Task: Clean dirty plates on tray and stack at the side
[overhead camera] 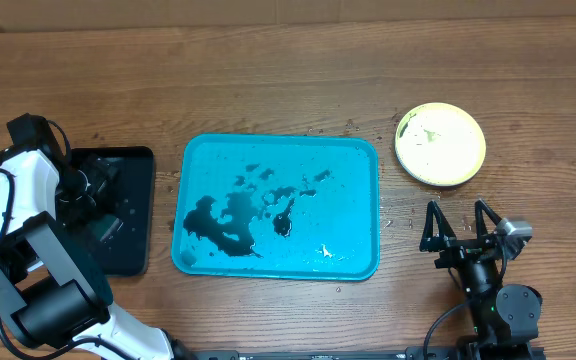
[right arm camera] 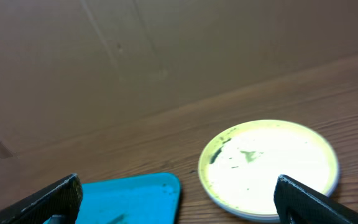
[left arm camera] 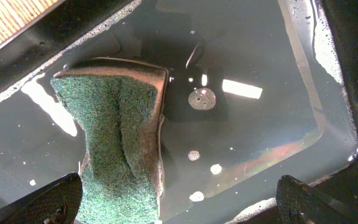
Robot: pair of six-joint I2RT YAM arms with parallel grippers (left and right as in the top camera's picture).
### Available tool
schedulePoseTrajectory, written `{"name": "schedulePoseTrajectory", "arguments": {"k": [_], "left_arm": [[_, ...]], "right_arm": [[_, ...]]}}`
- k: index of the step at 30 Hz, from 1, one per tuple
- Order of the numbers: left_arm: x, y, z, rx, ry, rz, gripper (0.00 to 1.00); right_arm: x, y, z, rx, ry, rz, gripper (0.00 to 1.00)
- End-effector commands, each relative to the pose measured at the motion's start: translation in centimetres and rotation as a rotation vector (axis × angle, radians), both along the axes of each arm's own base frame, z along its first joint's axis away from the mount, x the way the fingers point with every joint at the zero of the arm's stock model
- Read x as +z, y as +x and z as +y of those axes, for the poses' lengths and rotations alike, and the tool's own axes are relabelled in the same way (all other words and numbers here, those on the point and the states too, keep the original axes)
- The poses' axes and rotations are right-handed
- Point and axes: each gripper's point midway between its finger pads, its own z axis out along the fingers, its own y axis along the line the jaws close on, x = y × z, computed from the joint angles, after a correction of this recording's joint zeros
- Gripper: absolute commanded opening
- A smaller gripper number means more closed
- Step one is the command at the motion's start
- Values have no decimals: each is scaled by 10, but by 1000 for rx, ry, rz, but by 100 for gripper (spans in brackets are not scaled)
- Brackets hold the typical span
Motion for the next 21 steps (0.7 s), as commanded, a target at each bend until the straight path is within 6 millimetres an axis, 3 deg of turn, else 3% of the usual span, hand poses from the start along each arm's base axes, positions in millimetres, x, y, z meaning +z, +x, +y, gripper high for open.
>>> {"name": "schedulePoseTrajectory", "arguments": {"k": [1, 21], "left_arm": [[0, 4, 3, -5, 2, -6, 100], [1, 4, 3, -4, 2, -6, 100]], "right_arm": [[-2, 1, -11, -48, -136, -18, 100], [-2, 1, -16, -72, -146, -18, 100]]}}
